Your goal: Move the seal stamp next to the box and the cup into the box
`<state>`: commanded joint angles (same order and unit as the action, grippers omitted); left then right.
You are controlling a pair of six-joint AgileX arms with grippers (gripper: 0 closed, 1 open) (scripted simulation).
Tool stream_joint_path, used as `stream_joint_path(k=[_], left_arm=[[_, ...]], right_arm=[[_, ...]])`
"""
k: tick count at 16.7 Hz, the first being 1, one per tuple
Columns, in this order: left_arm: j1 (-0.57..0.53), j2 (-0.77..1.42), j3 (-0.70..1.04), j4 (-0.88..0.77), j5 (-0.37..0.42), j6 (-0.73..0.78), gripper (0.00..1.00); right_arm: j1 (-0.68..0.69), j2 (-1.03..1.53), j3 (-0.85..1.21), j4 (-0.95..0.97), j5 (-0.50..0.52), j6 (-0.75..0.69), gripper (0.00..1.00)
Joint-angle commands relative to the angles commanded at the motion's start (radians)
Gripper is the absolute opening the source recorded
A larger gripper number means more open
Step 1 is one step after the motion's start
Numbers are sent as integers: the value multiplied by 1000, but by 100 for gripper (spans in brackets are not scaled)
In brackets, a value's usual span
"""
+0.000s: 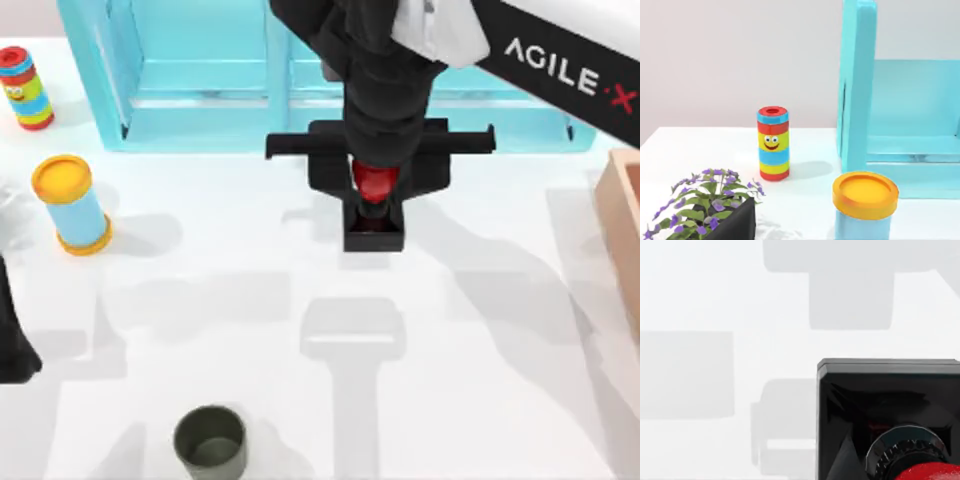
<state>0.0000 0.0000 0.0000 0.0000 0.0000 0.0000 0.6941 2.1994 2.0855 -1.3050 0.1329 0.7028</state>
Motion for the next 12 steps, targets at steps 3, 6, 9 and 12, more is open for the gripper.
stream_joint_path(k=[3,6,9,12], left_arm=[[0,0,0,0,0,0,100],[0,0,0,0,0,0,100],[0,0,0,0,0,0,100],[0,0,0,0,0,0,100]], right_arm=[[6,4,1,-2,0,2,0],[-12,-37,-49,8,-2,-16,0],[-40,-114,-141,25,-9,-43,0],[-64,-187,-216,43,-16,-70,0]])
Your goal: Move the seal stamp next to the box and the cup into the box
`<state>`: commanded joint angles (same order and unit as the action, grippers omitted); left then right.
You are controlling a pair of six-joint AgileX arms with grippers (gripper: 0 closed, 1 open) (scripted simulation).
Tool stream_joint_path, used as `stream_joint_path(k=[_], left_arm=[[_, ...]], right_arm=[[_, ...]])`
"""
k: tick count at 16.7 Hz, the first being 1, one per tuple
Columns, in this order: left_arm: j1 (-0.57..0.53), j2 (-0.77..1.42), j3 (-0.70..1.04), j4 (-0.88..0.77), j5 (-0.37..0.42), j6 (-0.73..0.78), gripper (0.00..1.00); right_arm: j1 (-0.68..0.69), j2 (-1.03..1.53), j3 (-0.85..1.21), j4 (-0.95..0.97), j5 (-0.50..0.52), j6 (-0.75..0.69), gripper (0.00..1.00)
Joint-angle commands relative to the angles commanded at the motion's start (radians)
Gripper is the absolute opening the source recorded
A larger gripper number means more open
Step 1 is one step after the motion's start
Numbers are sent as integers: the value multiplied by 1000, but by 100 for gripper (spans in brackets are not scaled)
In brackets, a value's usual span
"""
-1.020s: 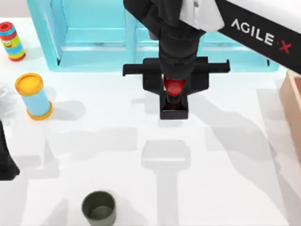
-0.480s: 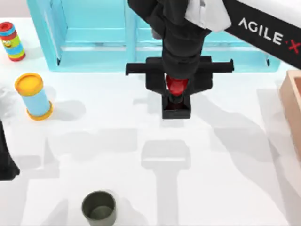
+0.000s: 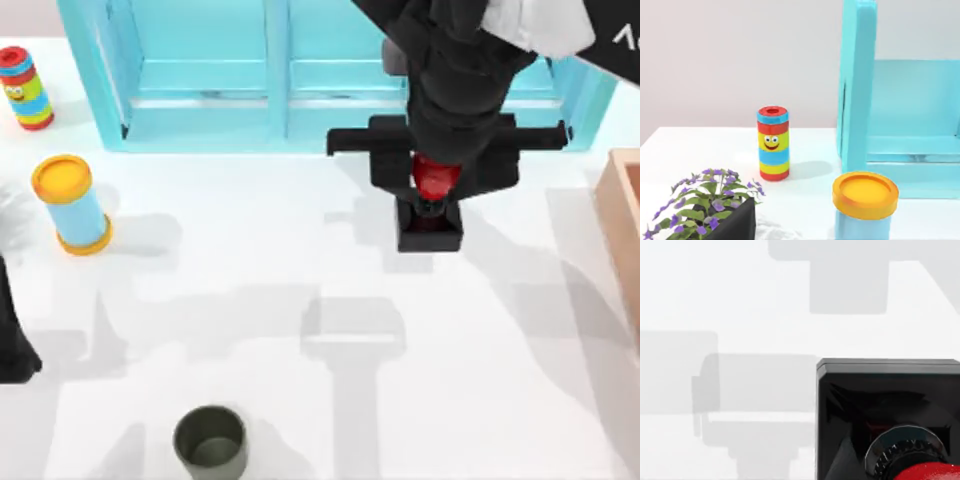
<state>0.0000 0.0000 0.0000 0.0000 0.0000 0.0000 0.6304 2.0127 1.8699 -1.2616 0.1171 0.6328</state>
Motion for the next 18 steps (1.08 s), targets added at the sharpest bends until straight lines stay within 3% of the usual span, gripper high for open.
stream_joint_path(k=[18], left_arm=[[0,0,0,0,0,0,100]], right_arm=[[-157,-421,-476,93,-42,-155,0]])
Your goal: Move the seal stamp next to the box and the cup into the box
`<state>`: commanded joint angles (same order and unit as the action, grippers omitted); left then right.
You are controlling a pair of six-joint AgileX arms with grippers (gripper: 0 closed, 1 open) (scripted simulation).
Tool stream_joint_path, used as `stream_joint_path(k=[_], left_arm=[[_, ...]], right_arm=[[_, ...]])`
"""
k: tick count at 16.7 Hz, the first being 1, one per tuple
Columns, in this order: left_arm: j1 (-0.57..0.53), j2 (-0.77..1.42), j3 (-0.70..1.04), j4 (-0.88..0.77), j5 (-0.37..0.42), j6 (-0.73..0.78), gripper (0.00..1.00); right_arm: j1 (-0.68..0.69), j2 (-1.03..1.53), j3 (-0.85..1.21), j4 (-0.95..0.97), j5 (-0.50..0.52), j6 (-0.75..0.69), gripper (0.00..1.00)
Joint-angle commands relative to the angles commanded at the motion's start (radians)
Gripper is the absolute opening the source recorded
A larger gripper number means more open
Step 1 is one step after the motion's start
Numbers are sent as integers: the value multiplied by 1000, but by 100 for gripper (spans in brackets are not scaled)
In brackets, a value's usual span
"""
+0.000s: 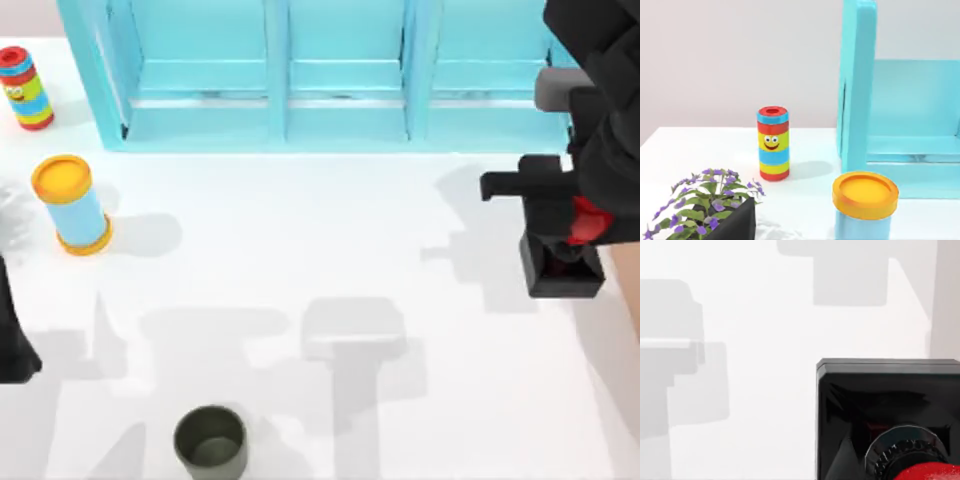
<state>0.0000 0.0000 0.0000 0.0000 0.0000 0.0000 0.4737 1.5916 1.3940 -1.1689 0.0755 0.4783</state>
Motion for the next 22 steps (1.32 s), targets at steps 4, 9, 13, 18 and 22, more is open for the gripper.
stream_joint_path(k=[4,9,13,18,22], left_arm=[[0,0,0,0,0,0,100],[0,0,0,0,0,0,100],[0,0,0,0,0,0,100],[0,0,0,0,0,0,100],[0,0,0,0,0,0,100]], right_arm=[[-36,-98,-126,15,-9,-39,0],[-45,-120,-150,17,-10,-49,0],[-42,-115,-167,39,-10,-49,0],[-46,-99,-219,106,-10,-51,0],[-48,-88,-260,160,-10,-53,0]])
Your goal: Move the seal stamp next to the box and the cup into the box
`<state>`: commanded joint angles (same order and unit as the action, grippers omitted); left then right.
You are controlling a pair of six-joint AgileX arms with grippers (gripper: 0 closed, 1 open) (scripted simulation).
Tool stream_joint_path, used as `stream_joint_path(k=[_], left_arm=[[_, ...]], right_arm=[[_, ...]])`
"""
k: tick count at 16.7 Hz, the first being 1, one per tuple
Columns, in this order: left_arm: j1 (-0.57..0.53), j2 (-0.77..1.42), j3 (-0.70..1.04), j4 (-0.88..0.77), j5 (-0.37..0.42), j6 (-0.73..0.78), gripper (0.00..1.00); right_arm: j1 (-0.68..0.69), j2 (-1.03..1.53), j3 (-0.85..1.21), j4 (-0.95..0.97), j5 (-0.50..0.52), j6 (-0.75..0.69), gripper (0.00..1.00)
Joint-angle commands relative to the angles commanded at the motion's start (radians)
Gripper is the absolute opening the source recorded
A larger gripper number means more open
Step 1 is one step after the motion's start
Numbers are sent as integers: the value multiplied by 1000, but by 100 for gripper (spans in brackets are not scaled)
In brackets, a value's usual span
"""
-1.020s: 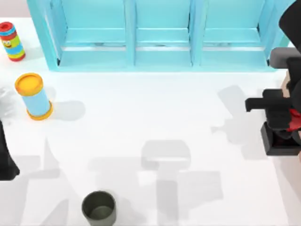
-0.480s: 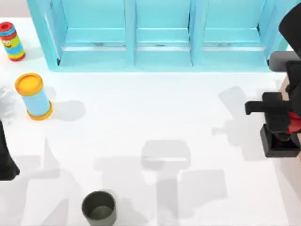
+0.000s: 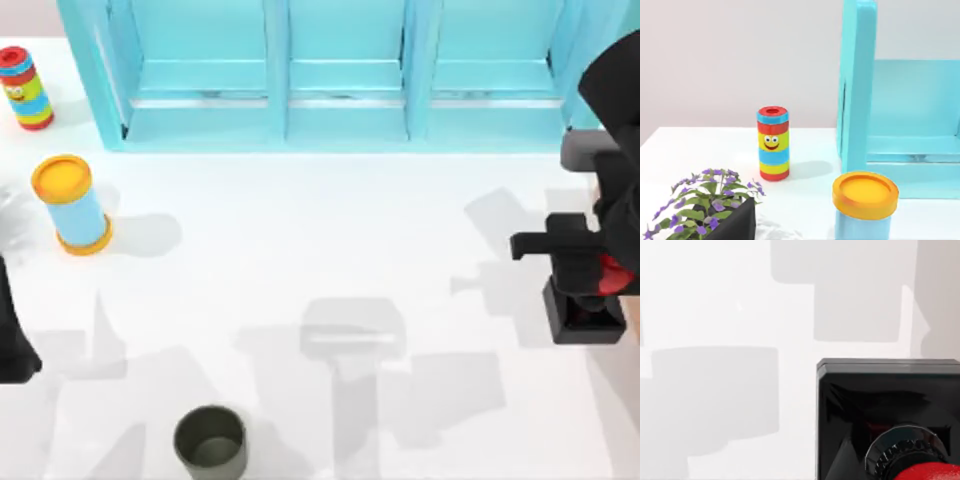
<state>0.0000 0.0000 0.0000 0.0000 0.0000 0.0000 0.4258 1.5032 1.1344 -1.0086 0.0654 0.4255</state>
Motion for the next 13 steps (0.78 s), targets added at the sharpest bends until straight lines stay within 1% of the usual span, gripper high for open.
stream_joint_path(k=[8,13], left_arm=[[0,0,0,0,0,0,100],[0,0,0,0,0,0,100]], right_arm=[[-5,25,-84,110,-1,-3,0],[-5,30,-91,118,-1,-3,0]])
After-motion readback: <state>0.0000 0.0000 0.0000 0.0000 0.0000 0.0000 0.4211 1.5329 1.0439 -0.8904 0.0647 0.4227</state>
